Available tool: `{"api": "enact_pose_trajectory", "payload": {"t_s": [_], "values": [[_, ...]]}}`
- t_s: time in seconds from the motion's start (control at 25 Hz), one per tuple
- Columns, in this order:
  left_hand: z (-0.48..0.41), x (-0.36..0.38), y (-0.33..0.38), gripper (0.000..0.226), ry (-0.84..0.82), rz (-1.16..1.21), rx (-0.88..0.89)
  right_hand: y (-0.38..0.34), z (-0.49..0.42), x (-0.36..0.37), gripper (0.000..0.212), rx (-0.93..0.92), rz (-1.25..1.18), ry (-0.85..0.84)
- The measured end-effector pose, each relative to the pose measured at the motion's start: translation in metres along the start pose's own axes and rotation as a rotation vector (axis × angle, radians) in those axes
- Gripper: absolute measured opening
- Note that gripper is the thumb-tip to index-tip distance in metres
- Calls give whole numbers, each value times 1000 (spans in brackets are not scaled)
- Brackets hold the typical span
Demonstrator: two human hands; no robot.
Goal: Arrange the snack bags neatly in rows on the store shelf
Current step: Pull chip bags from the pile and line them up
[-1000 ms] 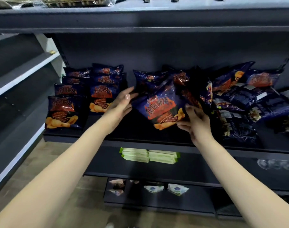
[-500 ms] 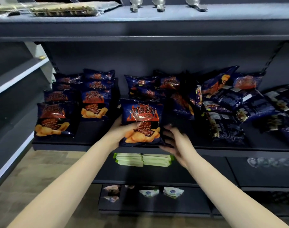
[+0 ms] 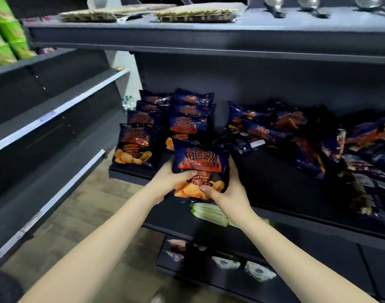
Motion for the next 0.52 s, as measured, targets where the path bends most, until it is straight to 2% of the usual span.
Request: {"api": "enact_pose_trajectory", "payload": {"t_s": [0.12, 0.2, 0.36, 0.44, 0.52], "values": [[-7, -25, -1, 50, 71, -98, 49, -7, -15, 20, 102, -16, -3, 39], [-16, -37, 2, 70, 100, -195, 120, -11, -28, 32, 101, -43, -27, 62], [-32, -53, 0, 104, 51, -374, 134, -11, -56, 56, 95, -59, -75, 94], [-42, -60, -1, 114, 76, -590, 171, -10, -65, 66, 93, -47, -86, 115], [-53, -69, -2, 115, 106, -903, 216, -10, -74, 76, 92, -20, -74, 147]]}}
Point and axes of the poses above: each hand's wrist, its own z-axis away from the middle knuckle, its own x-axis out of the palm, y = z × x, the point moved 3 cm from there along -z, towards the middle knuckle, and after that the axes turned 2 degrees about x, right-handed, at the moved point
